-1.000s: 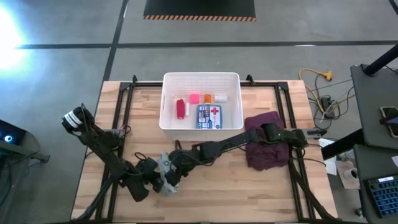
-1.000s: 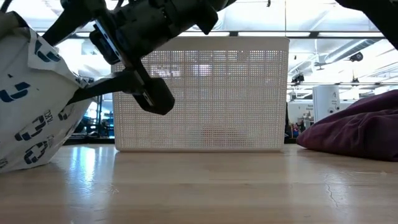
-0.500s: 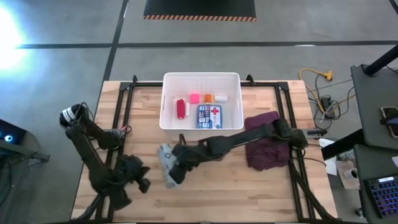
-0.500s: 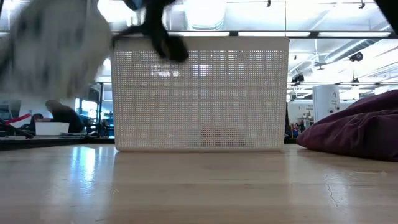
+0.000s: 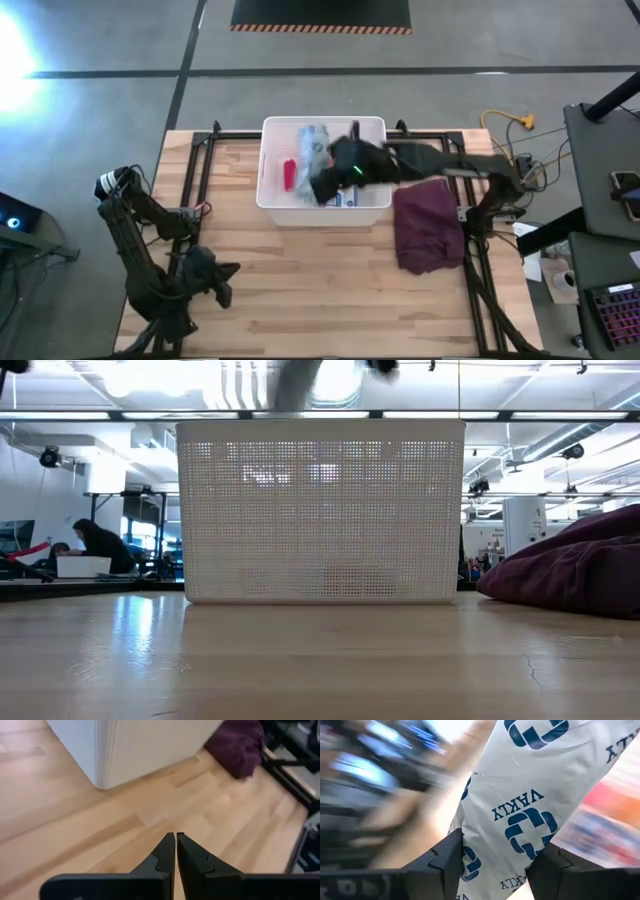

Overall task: Pick & place medical supplies in basket/bin
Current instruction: Put the mailer bag into the white basket, then return to home position

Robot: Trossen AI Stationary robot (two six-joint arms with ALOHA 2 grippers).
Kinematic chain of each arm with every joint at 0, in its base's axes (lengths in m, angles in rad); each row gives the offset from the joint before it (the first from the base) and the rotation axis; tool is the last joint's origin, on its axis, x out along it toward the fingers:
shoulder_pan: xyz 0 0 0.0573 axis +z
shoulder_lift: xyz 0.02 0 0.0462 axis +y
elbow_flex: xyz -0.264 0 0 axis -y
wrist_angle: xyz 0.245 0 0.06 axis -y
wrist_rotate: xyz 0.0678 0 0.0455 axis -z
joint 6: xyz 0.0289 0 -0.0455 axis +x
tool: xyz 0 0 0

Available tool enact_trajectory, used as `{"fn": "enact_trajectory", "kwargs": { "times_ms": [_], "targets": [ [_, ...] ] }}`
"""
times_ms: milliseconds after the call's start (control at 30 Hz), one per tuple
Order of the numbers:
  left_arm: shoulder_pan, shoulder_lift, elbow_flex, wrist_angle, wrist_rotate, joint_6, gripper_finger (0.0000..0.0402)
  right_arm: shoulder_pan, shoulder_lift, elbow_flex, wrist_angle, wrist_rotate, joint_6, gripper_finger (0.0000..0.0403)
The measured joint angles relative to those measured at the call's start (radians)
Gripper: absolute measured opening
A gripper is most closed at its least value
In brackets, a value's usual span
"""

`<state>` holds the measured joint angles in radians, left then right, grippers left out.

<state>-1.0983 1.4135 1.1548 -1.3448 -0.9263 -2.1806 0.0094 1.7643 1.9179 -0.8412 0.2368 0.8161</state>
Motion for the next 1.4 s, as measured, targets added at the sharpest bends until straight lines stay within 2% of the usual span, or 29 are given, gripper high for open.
{"fn": "enact_trajectory", "kwargs": {
  "times_ms": [133, 233, 300, 400, 500, 533, 600, 700, 767, 800, 900, 1000, 1067, 1167, 1200, 1267, 1333, 1400],
  "targets": [
    [0.043, -0.038, -0.014, 0.013, -0.034, 0.036, 0.0, -0.137, 0.038, -0.014, -0.225, -0.058, -0.007, 0.0202],
    [0.061, -0.086, -0.039, 0.081, -0.092, 0.09, 0.0, -0.186, 0.033, -0.011, -0.226, -0.119, -0.037, 0.0243],
    [0.07, -0.13, -0.065, 0.174, -0.155, 0.17, 0.0, -0.189, 0.024, -0.011, -0.183, -0.118, -0.051, 0.0268],
    [0.097, -0.206, -0.123, 0.357, -0.209, 0.363, 0.0, -0.182, -0.008, -0.011, -0.14, -0.129, -0.058, 0.0296],
    [0.157, -0.29, -0.217, 0.654, -0.197, 0.69, 0.0, -0.161, -0.062, -0.01, -0.144, -0.117, -0.105, 0.0313],
    [0.189, -0.319, -0.26, 0.794, -0.162, 0.82, 0.0, -0.144, -0.083, -0.01, -0.147, -0.09, -0.109, 0.0316],
    [0.282, -0.367, -0.36, 1.145, -0.02, 1.126, 0.0, -0.092, -0.133, -0.01, -0.148, -0.027, -0.128, 0.032],
    [0.442, -0.397, -0.525, 1.707, 0.295, 1.505, 0.0, 0.017, -0.21, -0.029, -0.155, 0.047, -0.142, 0.0322],
    [0.551, -0.417, -0.6, 1.919, 0.471, 1.577, 0.0, 0.102, -0.262, -0.074, -0.198, 0.13, -0.13, 0.032],
    [0.595, -0.438, -0.626, 1.954, 0.514, 1.577, 0.0, 0.15, -0.289, -0.106, -0.223, 0.187, -0.111, 0.0319],
    [0.653, -0.527, -0.678, 1.881, 0.534, 1.562, 0.0, 0.283, -0.39, -0.234, -0.275, 0.327, -0.01, 0.0311],
    [0.678, -0.648, -0.684, 1.688, 0.546, 1.562, 0.0, 0.371, -0.514, -0.356, -0.294, 0.395, 0.069, 0.0303],
    [0.683, -0.741, -0.661, 1.506, 0.49, 1.562, 0.0, 0.391, -0.59, -0.407, -0.301, 0.425, 0.127, 0.0299],
    [0.683, -0.866, -0.594, 1.203, 0.383, 1.553, 0.0, 0.392, -0.678, -0.454, -0.273, 0.383, 0.333, 0.0294],
    [0.683, -0.902, -0.57, 1.117, 0.365, 1.53, 0.0, 0.398, -0.702, -0.475, -0.231, 0.384, 0.326, 0.0294],
    [0.683, -0.956, -0.53, 1.023, 0.339, 1.481, 0.0, 0.422, -0.737, -0.53, -0.089, 0.411, 0.13, 0.0293],
    [0.683, -0.997, -0.515, 1.004, 0.336, 1.5, 0.0, 0.42, -0.786, -0.616, 0.037, 0.428, 0.036, 0.0293],
    [0.683, -1.038, -0.513, 1.003, 0.336, 1.542, 0.0, 0.378, -0.843, -0.725, 0.157, 0.391, -0.023, 0.0293]
  ]
}}
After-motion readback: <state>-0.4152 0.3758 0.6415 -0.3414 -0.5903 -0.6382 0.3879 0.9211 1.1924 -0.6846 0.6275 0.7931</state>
